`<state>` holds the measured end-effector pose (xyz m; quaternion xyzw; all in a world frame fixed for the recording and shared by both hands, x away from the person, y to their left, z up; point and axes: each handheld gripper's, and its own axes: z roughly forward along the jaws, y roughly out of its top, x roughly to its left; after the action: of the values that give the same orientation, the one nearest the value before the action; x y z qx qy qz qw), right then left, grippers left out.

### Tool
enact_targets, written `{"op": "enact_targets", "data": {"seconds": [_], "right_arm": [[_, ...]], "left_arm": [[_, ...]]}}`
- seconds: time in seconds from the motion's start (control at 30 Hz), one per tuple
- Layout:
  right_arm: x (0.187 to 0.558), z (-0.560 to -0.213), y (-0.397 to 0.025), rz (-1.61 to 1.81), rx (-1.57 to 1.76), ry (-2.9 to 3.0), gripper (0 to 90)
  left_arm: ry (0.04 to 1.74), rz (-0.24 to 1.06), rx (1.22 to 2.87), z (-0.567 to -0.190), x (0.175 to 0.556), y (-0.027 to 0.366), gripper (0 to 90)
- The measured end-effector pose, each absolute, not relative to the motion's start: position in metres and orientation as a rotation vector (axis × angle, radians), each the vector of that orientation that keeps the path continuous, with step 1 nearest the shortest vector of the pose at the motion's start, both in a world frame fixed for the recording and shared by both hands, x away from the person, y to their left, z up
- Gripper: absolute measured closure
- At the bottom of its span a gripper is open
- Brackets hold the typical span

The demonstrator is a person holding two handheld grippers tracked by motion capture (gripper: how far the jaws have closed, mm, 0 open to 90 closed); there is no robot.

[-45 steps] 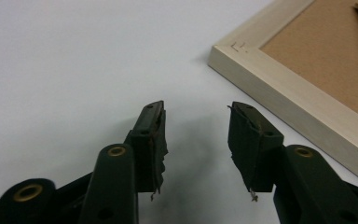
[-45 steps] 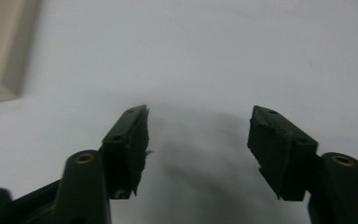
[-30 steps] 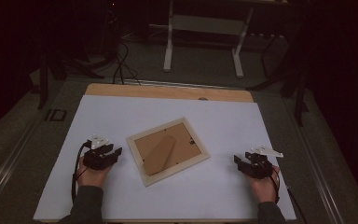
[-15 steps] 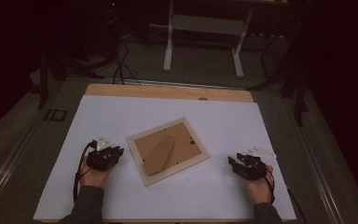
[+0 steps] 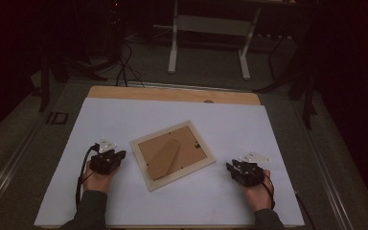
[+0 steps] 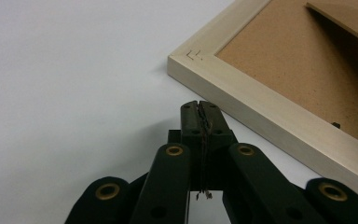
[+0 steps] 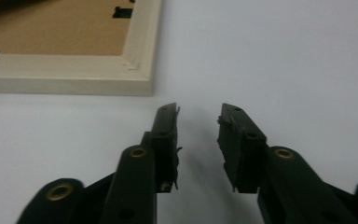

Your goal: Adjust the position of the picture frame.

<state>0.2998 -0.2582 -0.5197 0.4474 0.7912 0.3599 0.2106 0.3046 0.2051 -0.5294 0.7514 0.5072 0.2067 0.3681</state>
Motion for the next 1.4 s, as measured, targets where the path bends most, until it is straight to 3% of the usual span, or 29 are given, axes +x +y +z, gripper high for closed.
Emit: {"op": "enact_targets", "data": {"seconds": [0.3, 1.4], "right_arm": [[0.300, -0.522, -0.246, 0.984, 1.212, 2.209, 89.6], [0.330, -0.528, -0.228, 1.084, 1.299, 2.191, 89.8]], "left_arm": [[1.289, 0.504, 1.960, -0.532, 0.306, 0.197, 90.0], [1.223, 0.469, 2.068, -0.537, 0.300, 0.175, 89.9]]}}
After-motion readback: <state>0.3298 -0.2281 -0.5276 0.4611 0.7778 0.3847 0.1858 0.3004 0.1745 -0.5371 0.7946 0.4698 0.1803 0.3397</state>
